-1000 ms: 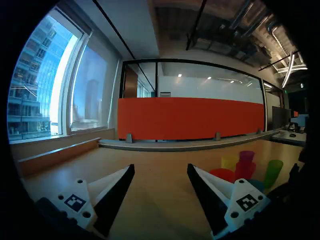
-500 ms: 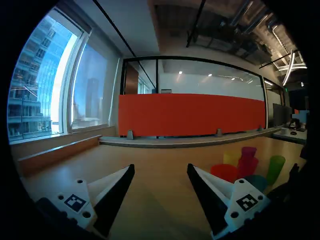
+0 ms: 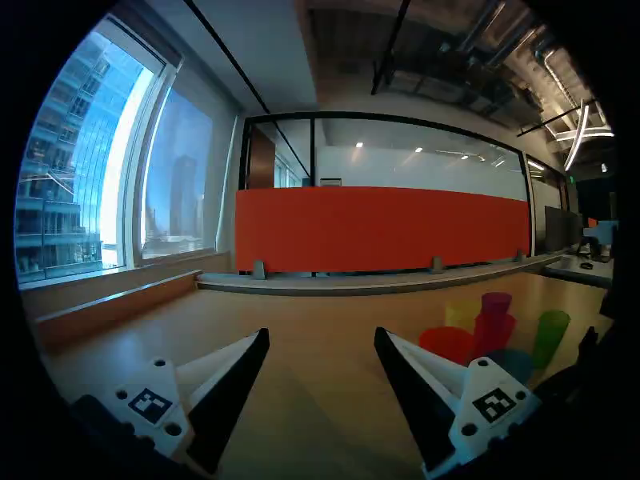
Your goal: Pour water
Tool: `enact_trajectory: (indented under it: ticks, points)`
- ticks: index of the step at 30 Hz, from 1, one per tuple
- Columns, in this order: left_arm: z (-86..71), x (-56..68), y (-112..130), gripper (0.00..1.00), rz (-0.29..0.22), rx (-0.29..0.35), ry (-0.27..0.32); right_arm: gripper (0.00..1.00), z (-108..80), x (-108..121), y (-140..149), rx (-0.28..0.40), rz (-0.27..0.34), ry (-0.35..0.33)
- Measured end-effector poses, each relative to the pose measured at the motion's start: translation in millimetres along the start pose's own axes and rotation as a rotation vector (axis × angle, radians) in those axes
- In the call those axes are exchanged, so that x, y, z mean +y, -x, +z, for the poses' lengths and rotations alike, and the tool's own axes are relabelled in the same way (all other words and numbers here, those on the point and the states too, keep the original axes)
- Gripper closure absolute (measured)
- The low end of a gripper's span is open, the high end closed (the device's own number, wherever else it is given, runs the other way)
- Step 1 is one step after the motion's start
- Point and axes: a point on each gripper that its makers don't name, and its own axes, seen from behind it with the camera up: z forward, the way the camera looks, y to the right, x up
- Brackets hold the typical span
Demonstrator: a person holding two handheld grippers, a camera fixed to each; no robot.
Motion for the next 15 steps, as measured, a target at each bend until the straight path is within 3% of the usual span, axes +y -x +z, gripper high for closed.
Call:
enact_trajectory:
  ticks: [15]
  points:
    - [-0.3, -0.9, -0.2, 0.02, 0.001, -0.001, 0.0, 0.0, -9.8, 1.7, -3.6, 0.024, -0.04, -0.01]
